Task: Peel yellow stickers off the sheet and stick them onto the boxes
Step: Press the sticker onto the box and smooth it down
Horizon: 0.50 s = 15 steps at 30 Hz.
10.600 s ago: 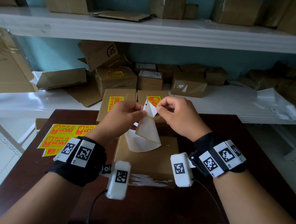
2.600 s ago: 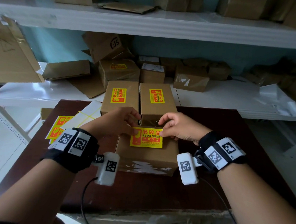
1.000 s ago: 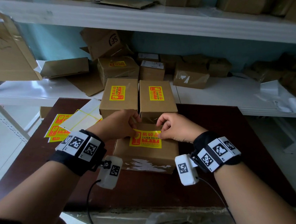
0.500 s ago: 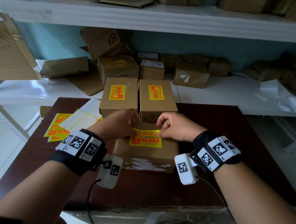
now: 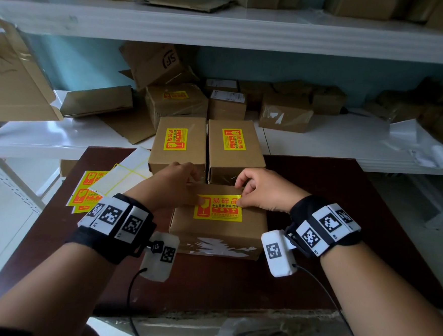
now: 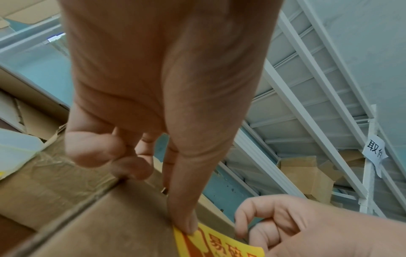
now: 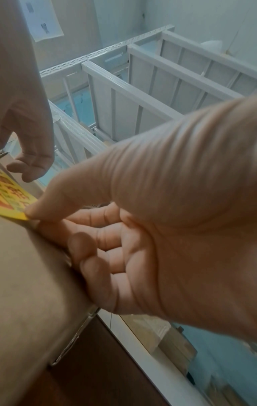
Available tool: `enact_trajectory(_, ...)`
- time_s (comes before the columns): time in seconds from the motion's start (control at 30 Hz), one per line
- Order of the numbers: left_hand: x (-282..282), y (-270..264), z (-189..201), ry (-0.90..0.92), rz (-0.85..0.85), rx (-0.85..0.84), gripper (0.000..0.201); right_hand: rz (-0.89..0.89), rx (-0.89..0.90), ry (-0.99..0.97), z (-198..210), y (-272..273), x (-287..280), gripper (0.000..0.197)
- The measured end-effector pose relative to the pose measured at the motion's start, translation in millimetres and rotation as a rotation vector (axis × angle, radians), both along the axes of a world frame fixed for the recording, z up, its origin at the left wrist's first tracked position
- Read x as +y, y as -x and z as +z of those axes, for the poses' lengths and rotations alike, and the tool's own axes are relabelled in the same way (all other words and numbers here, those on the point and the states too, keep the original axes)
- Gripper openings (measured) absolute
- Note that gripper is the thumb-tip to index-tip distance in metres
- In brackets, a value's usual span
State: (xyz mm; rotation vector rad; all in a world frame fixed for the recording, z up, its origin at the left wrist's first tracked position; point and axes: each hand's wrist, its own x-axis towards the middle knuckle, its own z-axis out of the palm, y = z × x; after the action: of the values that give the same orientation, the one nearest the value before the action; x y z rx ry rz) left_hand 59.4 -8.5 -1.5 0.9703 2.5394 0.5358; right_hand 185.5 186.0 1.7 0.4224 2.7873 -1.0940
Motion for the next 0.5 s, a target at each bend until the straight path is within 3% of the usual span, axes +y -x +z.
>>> enact_trajectory(0.5,-6.6,4.8,0.1,-0.013,0.028,-0.035,0.052,-0.039,-0.019,-0.006,-1.4,-1.2,9.0,0.032)
